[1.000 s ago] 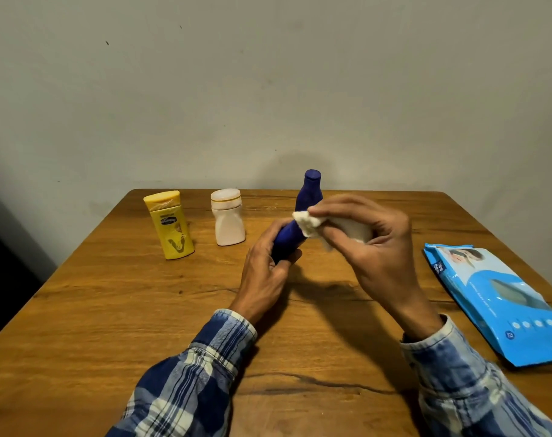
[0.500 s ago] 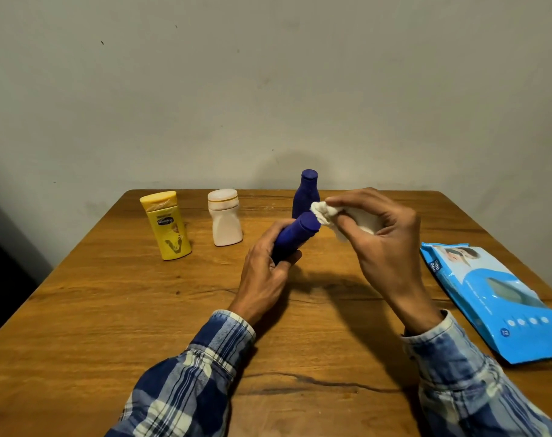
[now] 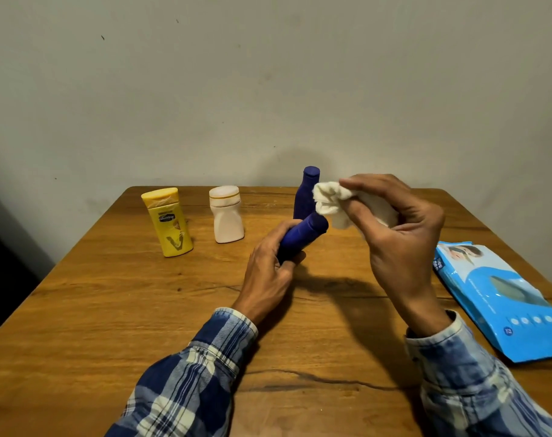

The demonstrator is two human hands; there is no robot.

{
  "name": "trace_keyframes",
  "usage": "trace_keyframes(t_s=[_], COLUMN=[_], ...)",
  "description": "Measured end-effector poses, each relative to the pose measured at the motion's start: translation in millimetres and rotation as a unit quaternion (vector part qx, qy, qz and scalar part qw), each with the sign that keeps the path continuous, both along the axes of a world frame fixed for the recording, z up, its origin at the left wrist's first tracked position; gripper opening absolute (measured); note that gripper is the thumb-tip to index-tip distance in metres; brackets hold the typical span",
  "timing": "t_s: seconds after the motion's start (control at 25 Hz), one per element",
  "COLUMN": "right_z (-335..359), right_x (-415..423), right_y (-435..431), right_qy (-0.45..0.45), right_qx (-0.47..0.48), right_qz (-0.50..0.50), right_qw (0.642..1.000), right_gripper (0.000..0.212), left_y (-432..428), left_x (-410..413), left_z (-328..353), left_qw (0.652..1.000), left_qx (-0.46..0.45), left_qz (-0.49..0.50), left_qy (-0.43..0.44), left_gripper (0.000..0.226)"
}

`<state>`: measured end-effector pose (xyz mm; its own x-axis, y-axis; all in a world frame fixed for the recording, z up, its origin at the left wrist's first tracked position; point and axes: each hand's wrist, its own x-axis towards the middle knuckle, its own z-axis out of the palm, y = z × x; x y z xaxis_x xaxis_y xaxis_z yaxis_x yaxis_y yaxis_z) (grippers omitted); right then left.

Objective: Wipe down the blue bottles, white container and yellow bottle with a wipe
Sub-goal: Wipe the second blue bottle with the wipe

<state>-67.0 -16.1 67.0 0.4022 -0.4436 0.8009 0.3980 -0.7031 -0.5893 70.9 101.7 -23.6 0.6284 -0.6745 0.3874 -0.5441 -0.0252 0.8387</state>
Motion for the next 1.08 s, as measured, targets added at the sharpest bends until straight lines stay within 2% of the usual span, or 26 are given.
trace_keyframes(t_s=[0.12,0.24,0.32,0.4,0.52,0.6,0.72,0.8,0.92,1.0,1.08], right_z=[-5.6,-10.7,-5.7,-1.6,-3.4,-7.9,-8.7,-3.6,-3.7,-8.7,-9.9], right_x=[3.8,7.4,4.4,0.7,3.1,7.2,5.7,1.9,2.0,6.1,5.3], right_y=[-0.5,5.3,5.5,1.8,-5.6,-1.2,0.0,-2.4,-4.9,0.5,1.1], right_qy=[0.046,0.118,0.141,0.12,0.067,0.109,0.145,0.12,0.076,0.11,0.147], right_qx=[0.006,-0.048,-0.063,-0.023,0.035,-0.001,-0.075,-0.052,-0.014,-0.064,-0.096], right_qz=[0.026,0.055,0.12,0.13,0.047,0.043,0.086,0.104,0.066,0.057,0.104], right_qw=[0.999,0.99,0.981,0.984,0.996,0.993,0.983,0.986,0.995,0.99,0.979], right_gripper=[0.022,0.024,0.023,0.023,0.021,0.024,0.027,0.024,0.025,0.028,0.027], left_y=[0.7,2.8,3.7,2.8,1.6,2.7,5.4,4.2,1.9,3.0,4.0], left_x=[-3.2,-3.2,-1.5,-0.9,-1.6,-1.6,-0.5,-0.7,-1.8,-1.5,-1.4], left_z=[2.3,3.6,3.2,3.4,4.4,5.1,7.1,7.4,4.3,5.1,6.5], left_qw=[1.0,1.0,0.999,0.999,0.999,0.999,0.999,1.0,1.0,1.0,0.999], left_qx=[-0.009,-0.007,-0.017,-0.029,-0.027,-0.024,-0.024,-0.022,-0.019,-0.025,-0.036], left_qz=[0.004,0.015,0.02,0.013,0.01,0.008,0.012,0.012,0.01,0.01,0.009], left_qy=[-0.009,0.004,0.018,0.026,0.02,0.018,0.023,0.017,0.004,0.013,0.034], left_gripper=[0.073,0.089,0.083,0.072,0.066,0.067,0.074,0.072,0.067,0.07,0.073])
